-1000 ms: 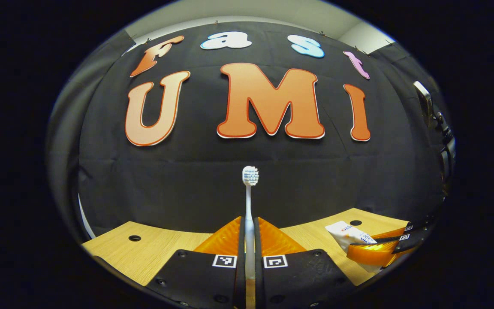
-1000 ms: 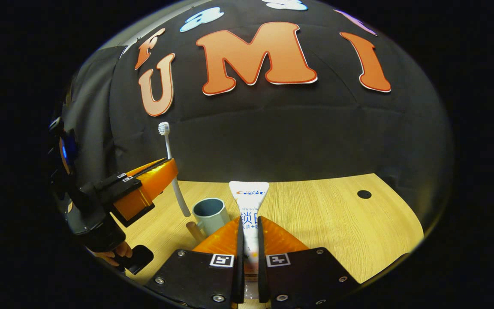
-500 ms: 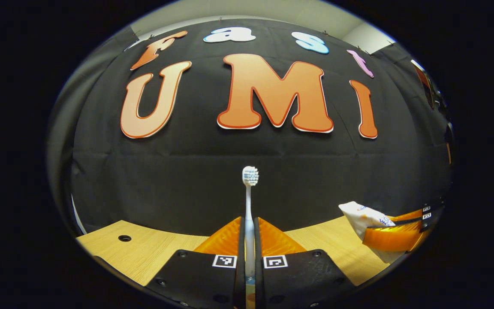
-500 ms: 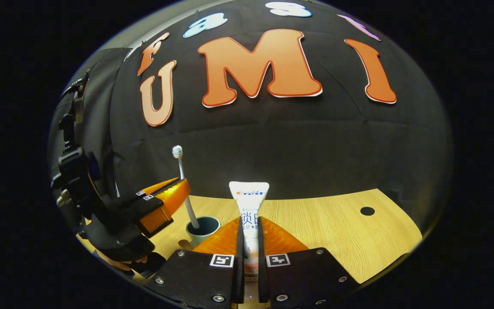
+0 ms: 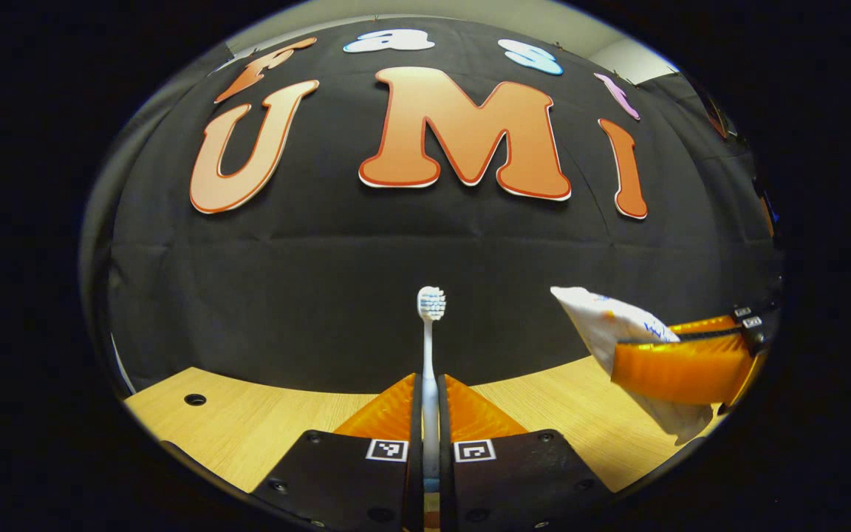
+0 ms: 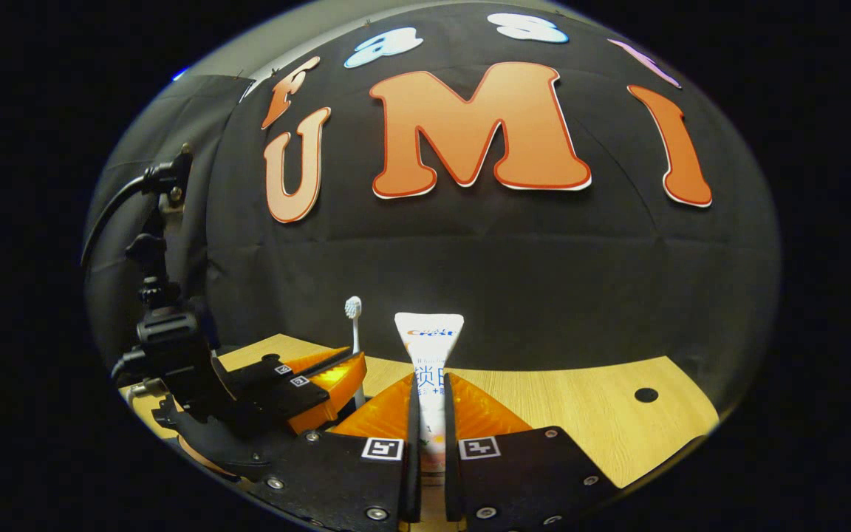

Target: Put the toothbrush and toothpaste on the desktop into the cup, then pick up the cup and place it on the coaster on the desktop.

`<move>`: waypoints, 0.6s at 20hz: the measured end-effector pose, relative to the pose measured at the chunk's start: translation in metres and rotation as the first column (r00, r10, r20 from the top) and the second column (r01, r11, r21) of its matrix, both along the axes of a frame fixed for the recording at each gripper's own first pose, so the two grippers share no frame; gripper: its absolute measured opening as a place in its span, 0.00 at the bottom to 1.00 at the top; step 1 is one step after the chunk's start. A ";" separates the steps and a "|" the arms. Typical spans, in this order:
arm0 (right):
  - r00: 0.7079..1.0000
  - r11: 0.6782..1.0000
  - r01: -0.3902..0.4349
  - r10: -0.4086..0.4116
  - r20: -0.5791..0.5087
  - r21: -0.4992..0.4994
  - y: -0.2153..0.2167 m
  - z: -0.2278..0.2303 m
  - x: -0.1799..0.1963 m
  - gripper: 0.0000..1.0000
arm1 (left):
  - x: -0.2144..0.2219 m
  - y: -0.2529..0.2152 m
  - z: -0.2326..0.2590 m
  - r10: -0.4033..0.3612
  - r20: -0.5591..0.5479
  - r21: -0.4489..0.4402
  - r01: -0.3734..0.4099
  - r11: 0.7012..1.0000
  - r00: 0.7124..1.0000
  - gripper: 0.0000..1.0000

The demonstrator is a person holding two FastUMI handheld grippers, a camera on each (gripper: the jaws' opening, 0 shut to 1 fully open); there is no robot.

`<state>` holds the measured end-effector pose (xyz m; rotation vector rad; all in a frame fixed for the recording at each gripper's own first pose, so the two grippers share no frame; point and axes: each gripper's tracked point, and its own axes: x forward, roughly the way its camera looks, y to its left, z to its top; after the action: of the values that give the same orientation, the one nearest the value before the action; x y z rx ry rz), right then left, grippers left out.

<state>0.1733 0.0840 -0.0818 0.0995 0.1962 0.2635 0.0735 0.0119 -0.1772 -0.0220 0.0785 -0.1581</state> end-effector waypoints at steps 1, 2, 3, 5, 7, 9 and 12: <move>1.000 1.000 -0.002 0.002 0.017 -0.002 -0.001 0.005 0.004 0.13 | -0.001 -0.001 -0.002 0.001 -0.008 -0.003 -0.001 1.000 1.000 0.08; 1.000 1.000 0.001 -0.001 0.031 -0.001 -0.003 0.009 0.009 0.13 | -0.002 -0.001 -0.003 0.002 -0.017 -0.006 -0.002 1.000 1.000 0.08; 0.999 1.000 0.003 -0.003 0.040 0.000 -0.003 0.011 0.011 0.13 | -0.004 -0.001 -0.005 0.004 -0.026 -0.009 -0.004 1.000 1.000 0.08; 0.998 1.000 -0.006 0.006 0.057 0.000 -0.001 0.016 0.017 0.13 | -0.006 -0.001 -0.009 0.009 -0.046 -0.018 -0.009 1.000 0.999 0.08; 0.997 1.000 -0.022 0.022 0.070 0.000 0.007 0.018 0.019 0.13 | -0.010 -0.001 -0.012 0.014 -0.067 -0.026 -0.016 1.000 0.998 0.08; 0.997 0.999 -0.040 0.039 0.073 0.009 0.016 0.017 0.023 0.13 | -0.012 -0.002 -0.015 0.017 -0.084 -0.031 -0.020 0.999 0.996 0.08; 0.995 0.998 -0.068 0.067 0.068 0.014 0.030 0.011 0.024 0.13 | -0.017 -0.001 -0.018 0.017 -0.106 -0.037 -0.021 0.999 0.994 0.08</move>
<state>0.1970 0.1143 -0.0707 0.1000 0.1305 0.3352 0.0568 0.0106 -0.1956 -0.0688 0.1811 -0.1390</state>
